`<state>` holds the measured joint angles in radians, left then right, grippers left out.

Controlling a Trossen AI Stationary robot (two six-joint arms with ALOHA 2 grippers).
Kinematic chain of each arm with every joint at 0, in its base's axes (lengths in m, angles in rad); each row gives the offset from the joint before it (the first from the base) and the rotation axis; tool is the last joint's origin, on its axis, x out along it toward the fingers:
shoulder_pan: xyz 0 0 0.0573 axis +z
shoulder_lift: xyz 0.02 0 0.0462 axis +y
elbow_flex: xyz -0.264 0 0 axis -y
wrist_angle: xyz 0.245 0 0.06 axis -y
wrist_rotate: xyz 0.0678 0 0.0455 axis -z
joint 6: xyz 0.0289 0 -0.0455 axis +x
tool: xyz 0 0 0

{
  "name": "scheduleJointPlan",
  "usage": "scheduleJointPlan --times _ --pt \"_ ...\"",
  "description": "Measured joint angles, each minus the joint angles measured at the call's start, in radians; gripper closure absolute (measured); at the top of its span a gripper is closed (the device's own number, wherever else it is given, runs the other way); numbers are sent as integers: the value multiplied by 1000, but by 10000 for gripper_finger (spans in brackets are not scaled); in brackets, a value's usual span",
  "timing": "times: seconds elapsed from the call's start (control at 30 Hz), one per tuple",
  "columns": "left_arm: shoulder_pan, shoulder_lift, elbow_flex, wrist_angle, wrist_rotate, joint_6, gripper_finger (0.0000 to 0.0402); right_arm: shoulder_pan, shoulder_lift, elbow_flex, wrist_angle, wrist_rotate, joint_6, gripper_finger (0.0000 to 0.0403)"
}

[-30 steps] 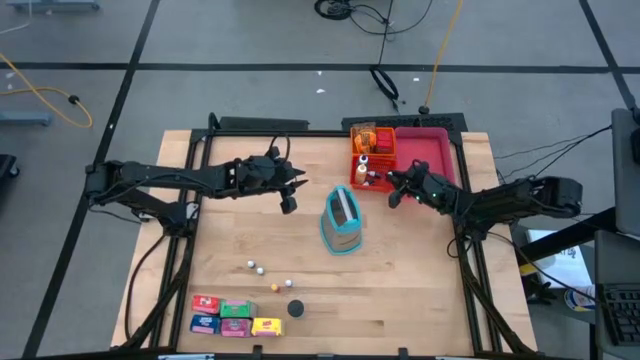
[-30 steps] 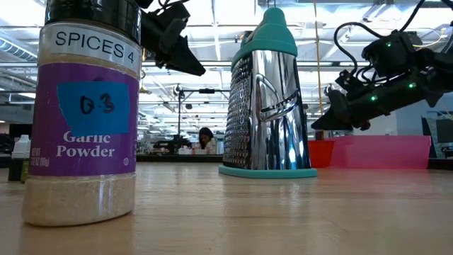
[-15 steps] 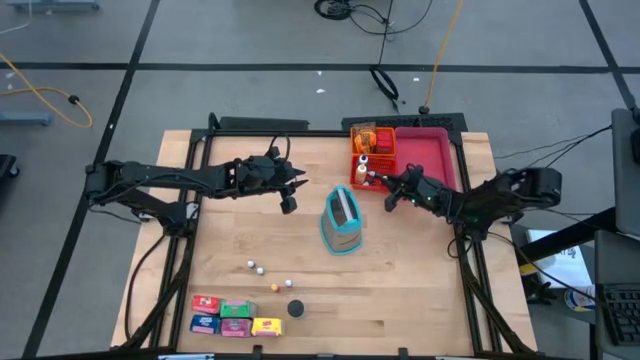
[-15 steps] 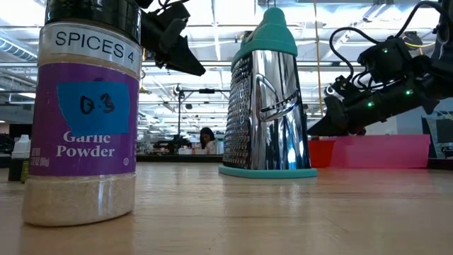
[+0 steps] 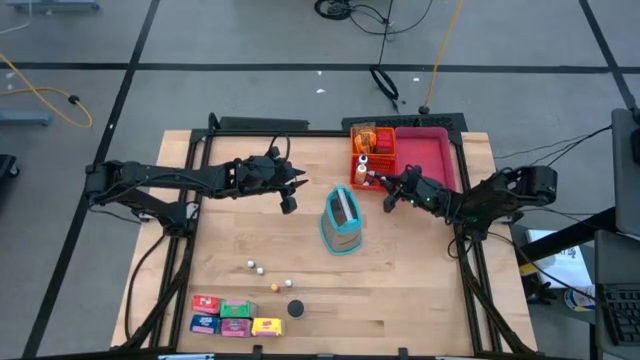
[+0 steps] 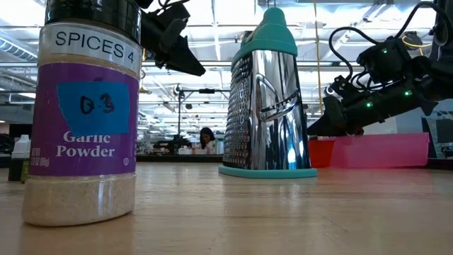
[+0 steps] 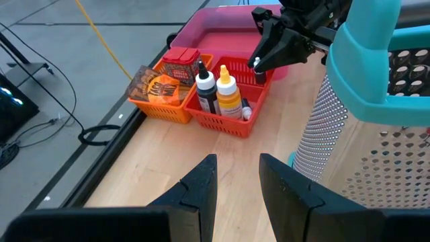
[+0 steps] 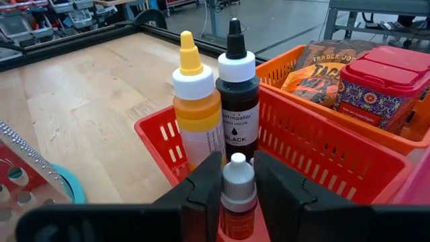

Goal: Pick & Place Kitchen Items
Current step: Put the small orange food coloring bottle into the red bin, then put the small brown food coloring bottle into the red bin

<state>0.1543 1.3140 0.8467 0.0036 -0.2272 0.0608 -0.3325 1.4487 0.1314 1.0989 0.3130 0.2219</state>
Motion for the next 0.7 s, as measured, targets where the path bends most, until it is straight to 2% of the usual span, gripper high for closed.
scheduleJointPlan --times 0.3,0.7 --pt "0 0 0 0 0 0 289 0 0 0 -1 -1 -1 319" --pt "0 0 0 0 0 0 289 0 1 0 -1 -1 -3 288"
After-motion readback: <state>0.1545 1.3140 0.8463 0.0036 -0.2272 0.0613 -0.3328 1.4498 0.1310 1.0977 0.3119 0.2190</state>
